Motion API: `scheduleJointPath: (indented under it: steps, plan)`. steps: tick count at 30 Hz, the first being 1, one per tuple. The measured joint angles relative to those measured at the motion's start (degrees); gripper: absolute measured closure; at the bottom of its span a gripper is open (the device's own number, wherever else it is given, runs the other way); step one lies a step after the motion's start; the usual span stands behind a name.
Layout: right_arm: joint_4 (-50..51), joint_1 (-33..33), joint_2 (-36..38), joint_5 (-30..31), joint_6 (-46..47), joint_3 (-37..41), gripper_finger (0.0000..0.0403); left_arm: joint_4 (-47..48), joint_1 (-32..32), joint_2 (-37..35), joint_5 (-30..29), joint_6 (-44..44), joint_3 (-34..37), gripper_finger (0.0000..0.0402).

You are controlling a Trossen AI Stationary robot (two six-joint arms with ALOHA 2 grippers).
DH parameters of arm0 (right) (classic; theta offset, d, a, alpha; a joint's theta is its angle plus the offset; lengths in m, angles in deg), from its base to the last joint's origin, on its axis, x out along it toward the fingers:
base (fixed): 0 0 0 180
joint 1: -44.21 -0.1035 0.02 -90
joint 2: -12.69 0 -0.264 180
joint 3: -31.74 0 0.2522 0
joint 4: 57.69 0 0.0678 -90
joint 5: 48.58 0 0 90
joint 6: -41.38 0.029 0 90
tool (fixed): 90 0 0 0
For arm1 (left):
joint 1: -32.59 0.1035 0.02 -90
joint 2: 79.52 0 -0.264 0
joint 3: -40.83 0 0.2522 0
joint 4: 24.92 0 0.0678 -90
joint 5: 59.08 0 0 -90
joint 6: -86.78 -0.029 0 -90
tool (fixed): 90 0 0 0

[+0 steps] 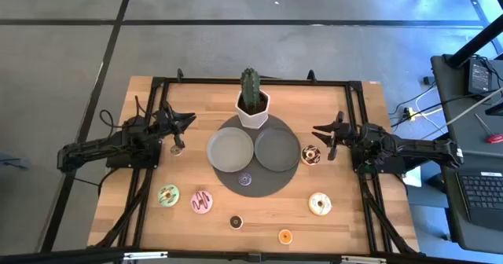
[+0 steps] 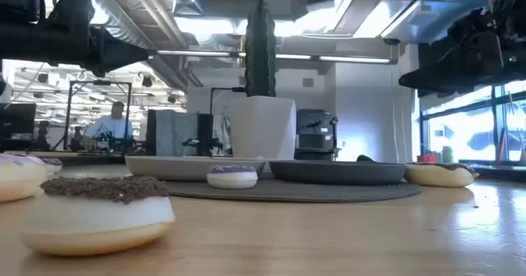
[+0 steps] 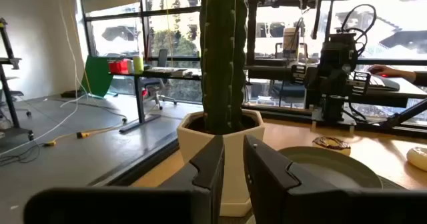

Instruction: Pick & Place donuts

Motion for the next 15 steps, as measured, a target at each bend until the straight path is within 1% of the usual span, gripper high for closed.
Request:
scheduleJointPath:
  steps: [15]
  plan:
    - [0.0, 0.0, 0.0, 0.0, 0.0, 0.0, 0.0302, 0.0, 0.0, 0.0, 0.0, 0.0, 0.0, 0.0346]
